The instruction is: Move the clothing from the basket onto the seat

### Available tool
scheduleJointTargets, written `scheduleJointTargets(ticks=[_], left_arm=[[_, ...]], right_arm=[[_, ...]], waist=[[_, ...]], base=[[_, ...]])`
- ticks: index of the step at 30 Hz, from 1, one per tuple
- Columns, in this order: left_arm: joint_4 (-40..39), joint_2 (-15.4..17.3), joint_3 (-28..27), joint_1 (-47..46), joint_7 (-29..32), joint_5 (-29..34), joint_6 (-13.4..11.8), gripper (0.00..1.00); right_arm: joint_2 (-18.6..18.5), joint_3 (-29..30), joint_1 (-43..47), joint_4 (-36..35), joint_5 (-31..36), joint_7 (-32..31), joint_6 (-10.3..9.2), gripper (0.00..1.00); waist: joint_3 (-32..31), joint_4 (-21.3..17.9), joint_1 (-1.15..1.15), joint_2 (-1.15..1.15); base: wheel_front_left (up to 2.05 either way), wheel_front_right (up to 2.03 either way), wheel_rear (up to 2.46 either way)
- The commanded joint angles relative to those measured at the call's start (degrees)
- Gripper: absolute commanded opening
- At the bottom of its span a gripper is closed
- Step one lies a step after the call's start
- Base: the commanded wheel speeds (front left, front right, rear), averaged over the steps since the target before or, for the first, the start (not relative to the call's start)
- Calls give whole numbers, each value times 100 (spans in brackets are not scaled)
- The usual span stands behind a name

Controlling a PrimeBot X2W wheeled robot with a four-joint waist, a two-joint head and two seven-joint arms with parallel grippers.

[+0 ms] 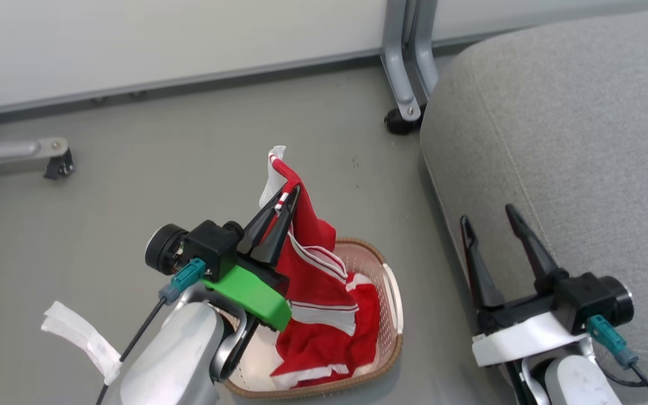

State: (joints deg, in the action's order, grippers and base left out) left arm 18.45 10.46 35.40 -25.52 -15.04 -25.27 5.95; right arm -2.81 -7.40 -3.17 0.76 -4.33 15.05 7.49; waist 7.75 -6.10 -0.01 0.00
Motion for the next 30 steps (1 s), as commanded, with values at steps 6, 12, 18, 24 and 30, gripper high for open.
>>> scheduleJointTargets(ticks=[6, 12, 18, 24, 30], left_arm=[[-409, -209, -326, 215, -20, 251, 75, 0], [-651, -331, -316, 92, -21, 369, 127, 0], [-875, -369, -49, -93, -21, 433, 150, 0], [-1111, -319, 421, -245, -21, 339, 152, 0], [-1305, -270, 900, -402, -21, 210, 154, 0]], right_arm=[[-16, -185, 259, 53, -20, 19, 0, 100], [-15, -452, 278, 22, -46, 19, 0, 100], [-15, -746, 111, -52, -26, 19, 0, 100], [-16, -998, -112, 34, -89, 18, 0, 100], [-71, -1193, -248, 300, -138, 19, 0, 100]], waist=[[-607, 86, 1, 0], [-676, 152, 1, 0], [-650, 282, 1, 0], [-594, 391, 1, 0], [-599, 498, 1, 0]], base=[[0, 0, 0], [0, 0, 0], [0, 0, 0], [0, 0, 0], [0, 0, 0]])
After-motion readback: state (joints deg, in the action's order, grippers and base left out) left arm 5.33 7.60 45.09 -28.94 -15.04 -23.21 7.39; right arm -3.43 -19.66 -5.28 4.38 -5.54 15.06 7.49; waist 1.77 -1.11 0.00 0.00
